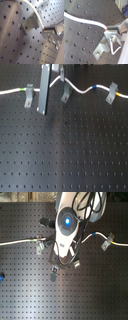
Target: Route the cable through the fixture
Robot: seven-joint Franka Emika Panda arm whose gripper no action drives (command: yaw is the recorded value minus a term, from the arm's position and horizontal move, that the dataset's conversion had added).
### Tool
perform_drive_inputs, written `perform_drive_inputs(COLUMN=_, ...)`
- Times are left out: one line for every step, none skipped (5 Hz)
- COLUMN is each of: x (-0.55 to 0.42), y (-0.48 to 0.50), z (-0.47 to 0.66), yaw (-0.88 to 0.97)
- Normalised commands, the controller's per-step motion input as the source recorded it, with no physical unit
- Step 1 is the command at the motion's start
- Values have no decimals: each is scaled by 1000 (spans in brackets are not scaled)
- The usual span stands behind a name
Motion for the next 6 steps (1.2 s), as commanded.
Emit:
perform_drive_inputs(x=-74, y=69, z=266, yaw=0)
perform_drive_inputs(x=-85, y=87, z=278, yaw=3)
perform_drive_inputs(x=-119, y=99, z=394, yaw=3)
perform_drive_inputs(x=-113, y=139, z=313, yaw=23)
perform_drive_inputs(x=-56, y=244, z=82, yaw=111)
perform_drive_inputs(x=84, y=276, z=-11, yaw=208)
